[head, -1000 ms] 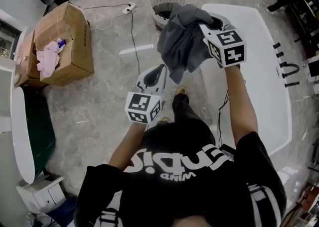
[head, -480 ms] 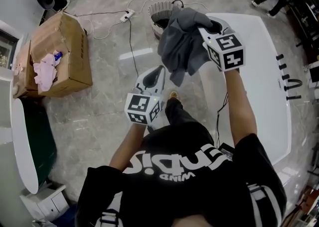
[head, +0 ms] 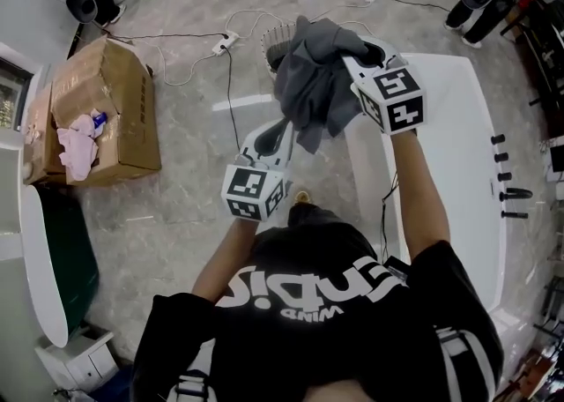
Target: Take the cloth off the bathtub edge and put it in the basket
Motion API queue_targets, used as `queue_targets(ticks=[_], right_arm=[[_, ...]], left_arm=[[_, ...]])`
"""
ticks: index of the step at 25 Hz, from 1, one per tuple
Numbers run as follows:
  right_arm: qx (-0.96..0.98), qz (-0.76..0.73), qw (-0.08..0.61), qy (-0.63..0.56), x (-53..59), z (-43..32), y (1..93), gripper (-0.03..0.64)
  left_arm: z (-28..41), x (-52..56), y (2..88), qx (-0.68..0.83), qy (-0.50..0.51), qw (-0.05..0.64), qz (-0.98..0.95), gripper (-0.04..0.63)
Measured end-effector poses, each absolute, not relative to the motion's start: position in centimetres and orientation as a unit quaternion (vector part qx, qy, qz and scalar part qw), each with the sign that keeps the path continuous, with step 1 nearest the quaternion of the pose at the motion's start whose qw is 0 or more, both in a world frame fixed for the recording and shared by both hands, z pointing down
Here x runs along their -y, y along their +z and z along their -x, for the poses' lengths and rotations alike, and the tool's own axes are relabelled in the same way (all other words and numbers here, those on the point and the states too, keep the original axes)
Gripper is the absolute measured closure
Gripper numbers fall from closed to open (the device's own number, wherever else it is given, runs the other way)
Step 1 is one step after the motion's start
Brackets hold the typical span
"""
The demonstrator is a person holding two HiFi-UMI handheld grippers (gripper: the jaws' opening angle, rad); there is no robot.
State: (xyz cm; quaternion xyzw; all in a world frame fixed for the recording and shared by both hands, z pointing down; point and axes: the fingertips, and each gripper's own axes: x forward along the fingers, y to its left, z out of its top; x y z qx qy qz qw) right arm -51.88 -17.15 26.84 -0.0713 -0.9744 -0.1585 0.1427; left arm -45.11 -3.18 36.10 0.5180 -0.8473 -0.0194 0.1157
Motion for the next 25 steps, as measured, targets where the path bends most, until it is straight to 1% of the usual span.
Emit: queue_targets(ticks=[12,25], right_arm=[[0.974,0.085,0.129,-0.168,22.4,61.0,25.8,0.557],[0.974,0.081,0.133,-0.167,28.1,73.9,25.7,0.557]], left_arm=[[54.0,8.5,36.3,0.857,-0.024,0.115,-0.502,0.584],[68.7,15.1,36.7,0.84,-0.022,0.121,-0.529,0.584]])
